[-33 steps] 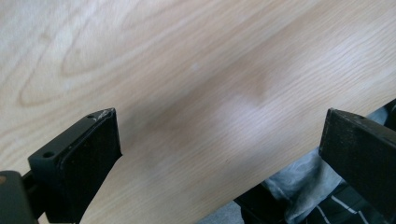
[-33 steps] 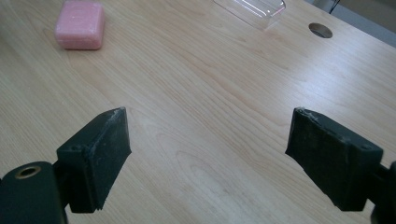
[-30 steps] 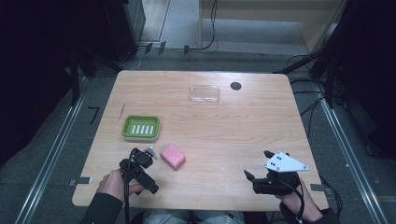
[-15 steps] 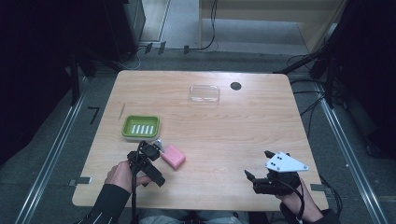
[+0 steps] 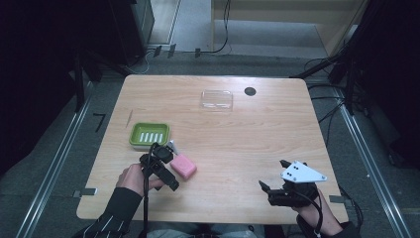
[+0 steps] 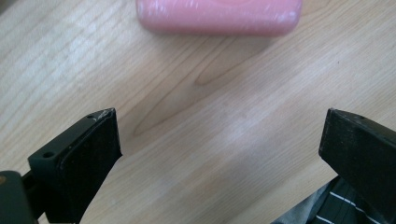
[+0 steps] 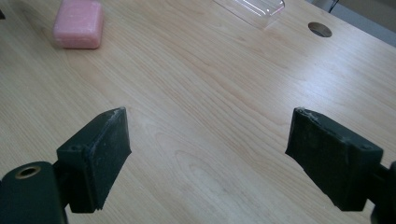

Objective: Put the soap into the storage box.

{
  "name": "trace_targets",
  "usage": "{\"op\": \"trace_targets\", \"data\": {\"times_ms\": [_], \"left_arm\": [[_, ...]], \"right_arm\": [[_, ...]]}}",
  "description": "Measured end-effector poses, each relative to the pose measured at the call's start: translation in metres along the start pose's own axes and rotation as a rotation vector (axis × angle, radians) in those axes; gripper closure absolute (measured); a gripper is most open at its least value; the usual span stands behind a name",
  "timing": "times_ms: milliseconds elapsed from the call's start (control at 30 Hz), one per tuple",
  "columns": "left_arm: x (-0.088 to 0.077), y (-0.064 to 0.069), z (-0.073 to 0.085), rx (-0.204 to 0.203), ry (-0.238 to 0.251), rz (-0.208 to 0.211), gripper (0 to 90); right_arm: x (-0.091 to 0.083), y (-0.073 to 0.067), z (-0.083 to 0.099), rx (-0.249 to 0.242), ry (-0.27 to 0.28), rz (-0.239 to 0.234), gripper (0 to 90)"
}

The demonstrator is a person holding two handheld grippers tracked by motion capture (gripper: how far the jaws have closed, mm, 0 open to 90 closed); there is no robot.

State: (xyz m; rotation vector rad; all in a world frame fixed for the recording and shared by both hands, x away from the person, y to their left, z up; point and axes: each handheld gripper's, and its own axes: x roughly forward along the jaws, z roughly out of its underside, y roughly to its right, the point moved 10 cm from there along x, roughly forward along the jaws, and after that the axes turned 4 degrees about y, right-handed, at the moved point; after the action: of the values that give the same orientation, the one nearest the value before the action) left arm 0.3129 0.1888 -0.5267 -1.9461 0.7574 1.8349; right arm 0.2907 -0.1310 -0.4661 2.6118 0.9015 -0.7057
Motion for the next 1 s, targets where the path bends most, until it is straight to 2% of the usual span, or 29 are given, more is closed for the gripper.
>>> {"op": "trace_targets", "data": {"times_ms": [233, 467, 767, 1000], "left_arm": [[0.000, -0.005, -0.011, -0.005, 0.003, -0.014, 0.0], [0.002, -0.004, -0.024, -0.003, 0.003, -0.018, 0.0], [0.005, 0.000, -0.037, 0.024, 0.003, -0.021, 0.0], [0.007, 0.001, -0.045, 0.014, 0.014, -0.019, 0.0]], "right_arm": [[0.000, 0.000, 0.000, 0.001, 0.001, 0.001, 13.8], [0.000, 0.000, 0.000, 0.001, 0.001, 0.001, 13.8], [0.000, 0.001, 0.000, 0.000, 0.001, 0.001, 13.8], [0.000, 0.001, 0.000, 0.000, 0.001, 0.000, 13.8]]}}
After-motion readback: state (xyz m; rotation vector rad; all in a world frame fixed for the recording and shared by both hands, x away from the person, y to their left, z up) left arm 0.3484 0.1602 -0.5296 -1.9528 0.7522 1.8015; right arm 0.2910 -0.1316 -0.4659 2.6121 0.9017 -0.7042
